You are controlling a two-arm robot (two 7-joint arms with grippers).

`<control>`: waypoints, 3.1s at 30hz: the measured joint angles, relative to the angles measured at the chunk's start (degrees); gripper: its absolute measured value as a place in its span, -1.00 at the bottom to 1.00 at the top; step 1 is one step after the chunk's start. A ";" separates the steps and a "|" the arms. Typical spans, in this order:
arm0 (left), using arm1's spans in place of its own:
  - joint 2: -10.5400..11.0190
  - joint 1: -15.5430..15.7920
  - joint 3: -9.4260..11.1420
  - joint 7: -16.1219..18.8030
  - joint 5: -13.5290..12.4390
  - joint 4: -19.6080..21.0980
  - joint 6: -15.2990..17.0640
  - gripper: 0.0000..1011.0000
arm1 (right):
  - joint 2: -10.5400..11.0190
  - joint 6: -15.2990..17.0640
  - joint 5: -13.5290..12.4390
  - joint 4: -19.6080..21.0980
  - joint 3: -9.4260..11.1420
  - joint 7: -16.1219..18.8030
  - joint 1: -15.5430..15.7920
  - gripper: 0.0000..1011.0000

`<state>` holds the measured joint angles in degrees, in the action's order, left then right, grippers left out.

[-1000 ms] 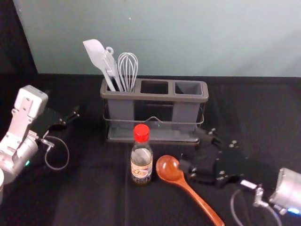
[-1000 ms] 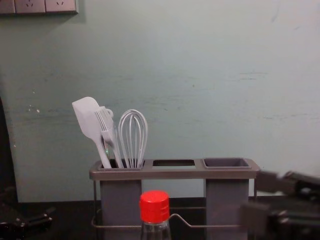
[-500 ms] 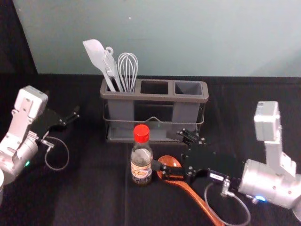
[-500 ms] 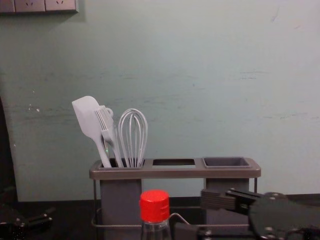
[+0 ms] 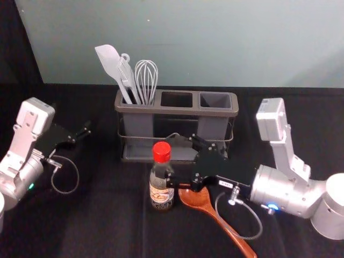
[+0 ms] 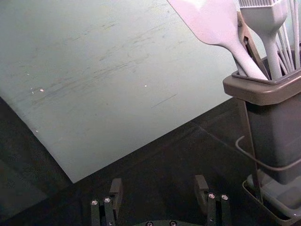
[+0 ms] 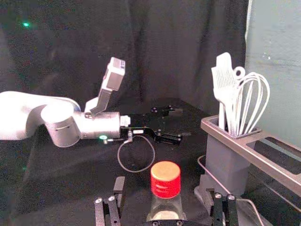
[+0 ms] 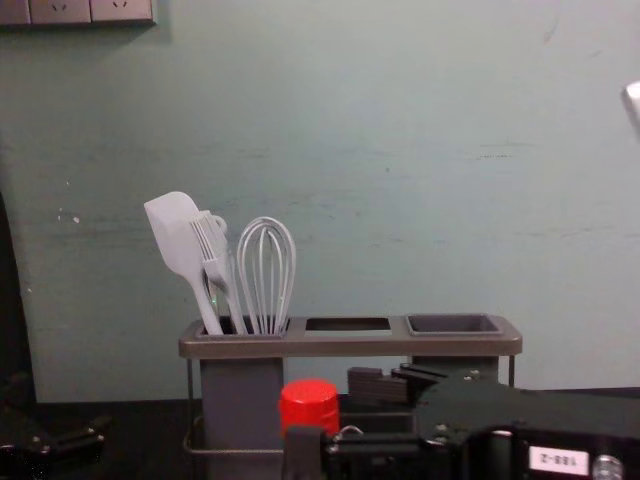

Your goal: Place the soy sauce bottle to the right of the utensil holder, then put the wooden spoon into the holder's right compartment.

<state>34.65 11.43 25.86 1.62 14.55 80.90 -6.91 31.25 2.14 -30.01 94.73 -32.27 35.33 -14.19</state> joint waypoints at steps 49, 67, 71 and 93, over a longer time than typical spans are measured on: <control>0.00 0.00 0.00 0.00 0.00 0.00 0.00 0.99 | -3.22 0.57 1.69 -3.29 -1.40 -1.43 -3.07 -0.25; 0.00 0.00 0.00 0.00 0.00 0.00 0.00 0.99 | 1.29 1.64 -0.61 6.89 2.21 -2.86 -0.08 -0.25; 0.00 0.00 0.00 0.00 0.00 0.00 0.00 0.99 | 4.60 1.82 -1.22 10.54 5.14 -4.50 2.43 -0.25; 0.00 0.00 0.00 0.00 0.00 0.00 0.00 0.99 | 12.73 -3.95 -1.43 11.71 19.75 -9.53 17.36 -0.25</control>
<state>34.65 11.43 25.86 1.62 14.55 80.90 -6.90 43.97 -1.80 -31.43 106.44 -12.52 25.81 3.16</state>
